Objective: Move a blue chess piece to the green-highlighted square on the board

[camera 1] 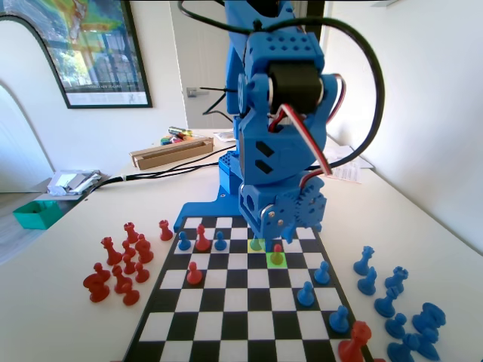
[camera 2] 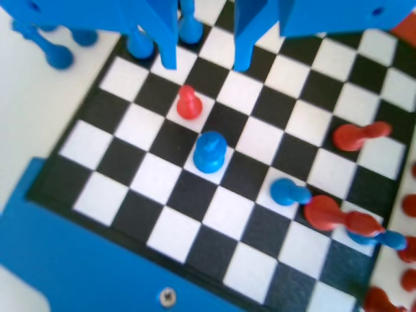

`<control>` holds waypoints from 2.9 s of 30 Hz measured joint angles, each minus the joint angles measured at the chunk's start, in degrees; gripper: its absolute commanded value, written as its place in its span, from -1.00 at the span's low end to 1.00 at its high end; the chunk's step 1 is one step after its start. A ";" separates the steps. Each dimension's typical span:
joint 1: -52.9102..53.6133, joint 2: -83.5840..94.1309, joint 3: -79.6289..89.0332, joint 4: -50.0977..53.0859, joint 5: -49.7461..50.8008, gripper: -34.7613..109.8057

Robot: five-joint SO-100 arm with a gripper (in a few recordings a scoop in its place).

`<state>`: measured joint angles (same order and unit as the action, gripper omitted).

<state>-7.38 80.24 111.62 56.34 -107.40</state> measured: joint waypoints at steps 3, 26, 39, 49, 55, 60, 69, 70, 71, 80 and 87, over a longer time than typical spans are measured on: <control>-0.79 -0.62 0.53 -1.23 0.09 -0.32; -3.60 -3.43 5.80 -7.82 2.37 -0.32; -2.55 -3.43 6.59 -9.23 1.41 -0.33; -2.64 -4.13 6.59 -10.11 0.79 -0.33; -2.64 -4.13 7.65 -11.51 0.79 -0.33; -2.64 -4.13 8.70 -11.69 0.79 -0.37; -2.55 -4.13 8.70 -12.13 0.79 -0.51; -2.55 -4.13 8.70 -11.87 0.79 -0.51; -2.55 -4.13 8.70 -11.51 0.79 -0.51; -0.35 -3.78 4.39 -4.57 0.79 -0.51; 5.27 3.34 -2.46 3.60 3.08 -0.51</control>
<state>-2.11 83.58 109.16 59.94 -104.33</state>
